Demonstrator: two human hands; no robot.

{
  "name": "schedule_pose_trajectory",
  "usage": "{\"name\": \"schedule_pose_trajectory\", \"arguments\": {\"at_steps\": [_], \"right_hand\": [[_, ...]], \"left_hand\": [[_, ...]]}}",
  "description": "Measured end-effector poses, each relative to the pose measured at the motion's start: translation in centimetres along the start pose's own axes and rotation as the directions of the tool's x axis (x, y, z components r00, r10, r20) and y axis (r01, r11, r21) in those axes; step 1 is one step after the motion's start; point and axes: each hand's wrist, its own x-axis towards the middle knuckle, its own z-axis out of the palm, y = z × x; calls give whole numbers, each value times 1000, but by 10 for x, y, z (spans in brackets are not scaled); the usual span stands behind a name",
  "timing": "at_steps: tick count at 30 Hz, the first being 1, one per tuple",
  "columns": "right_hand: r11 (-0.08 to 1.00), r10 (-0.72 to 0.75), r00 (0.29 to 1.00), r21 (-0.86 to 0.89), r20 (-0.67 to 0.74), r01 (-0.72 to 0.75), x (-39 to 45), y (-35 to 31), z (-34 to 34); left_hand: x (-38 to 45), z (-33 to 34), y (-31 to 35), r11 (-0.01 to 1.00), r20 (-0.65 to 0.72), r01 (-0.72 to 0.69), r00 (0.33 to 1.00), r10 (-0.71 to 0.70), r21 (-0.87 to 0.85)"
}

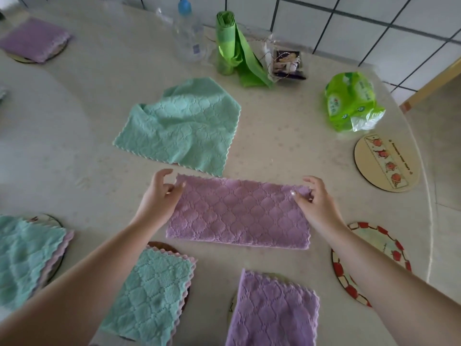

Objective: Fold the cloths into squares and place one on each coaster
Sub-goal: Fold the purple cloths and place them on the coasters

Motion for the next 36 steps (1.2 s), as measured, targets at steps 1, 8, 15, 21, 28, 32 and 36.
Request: {"name": "schedule_pose_trajectory", "arguments": {"at_steps": [1,8,15,21,28,32,36], "right_hand": [[999,8,1000,44,15,-9,-7,1,-3],[997,-34,995,78,90,27,-62,27,-5],[974,-204,979,-103,3,203,-62,29,10],[939,-222,974,-263,35,223,-64,32,8],[752,-397,908,-520,135,406,-60,-10,45],[648,-387,895,-625,221,435,-43,-13,70],[575,-371,905,-714,208,400,-35,9,63]], "left_hand": [[-6,-3,-2,1000,15,-18,1000,18,-23],[-47,-13,-29,987,83,-106,992,97,121],[-41,-7,-41,922,105,-272,962,252,277],[-45,-6,-43,840,106,-285,958,267,461],[-47,51,-5,561,219,-578,786,579,592],[-26,81,2,413,379,-616,763,523,671],[-9,74,-10,336,413,-610,761,501,718]]}}
